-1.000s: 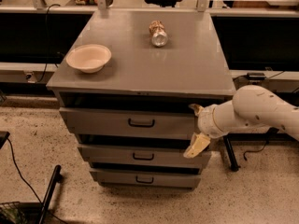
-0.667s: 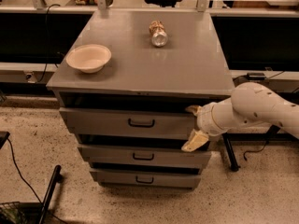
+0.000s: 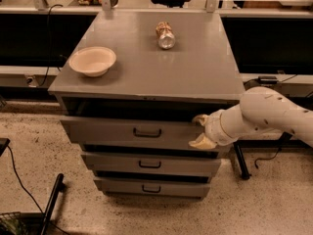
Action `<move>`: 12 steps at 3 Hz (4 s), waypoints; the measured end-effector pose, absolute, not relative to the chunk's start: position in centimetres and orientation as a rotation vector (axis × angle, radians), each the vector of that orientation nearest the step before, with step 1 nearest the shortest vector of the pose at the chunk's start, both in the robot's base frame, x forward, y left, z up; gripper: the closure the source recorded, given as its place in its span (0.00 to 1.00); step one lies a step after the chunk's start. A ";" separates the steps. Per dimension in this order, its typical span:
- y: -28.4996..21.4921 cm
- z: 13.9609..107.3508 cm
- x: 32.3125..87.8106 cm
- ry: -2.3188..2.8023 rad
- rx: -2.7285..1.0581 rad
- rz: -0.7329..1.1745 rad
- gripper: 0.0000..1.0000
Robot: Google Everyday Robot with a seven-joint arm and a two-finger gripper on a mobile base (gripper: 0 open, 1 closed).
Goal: Open top drawer
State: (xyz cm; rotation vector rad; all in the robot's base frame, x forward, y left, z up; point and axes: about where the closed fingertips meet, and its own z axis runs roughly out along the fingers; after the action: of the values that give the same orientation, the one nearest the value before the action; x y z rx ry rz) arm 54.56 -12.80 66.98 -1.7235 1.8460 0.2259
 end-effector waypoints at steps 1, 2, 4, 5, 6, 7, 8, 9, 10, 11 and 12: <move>-12.5 67.8 53.7 1.827 -1.733 0.231 0.54; -12.4 69.6 51.8 1.782 -1.753 0.261 0.44; -12.4 69.8 51.1 1.767 -1.766 0.276 0.03; -12.3 69.9 51.1 1.767 -1.765 0.283 0.00; -12.5 73.2 51.2 1.779 -1.745 0.335 0.00; -12.6 76.0 51.3 1.783 -1.732 0.376 0.00; -12.9 76.9 51.6 1.806 -1.721 0.396 0.18; -12.9 76.6 51.7 1.838 -1.745 0.355 0.41; -12.7 74.0 51.9 1.861 -1.839 0.256 0.72; -13.1 71.9 52.5 1.880 -1.885 0.202 0.95; -13.7 69.6 53.1 1.893 -1.891 0.200 1.00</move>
Offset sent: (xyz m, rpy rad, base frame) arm -0.0866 0.0054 0.0833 0.1001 -0.0289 0.1690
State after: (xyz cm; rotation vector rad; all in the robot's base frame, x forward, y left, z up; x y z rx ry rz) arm 53.10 -13.69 69.60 -1.8909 1.8927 0.2003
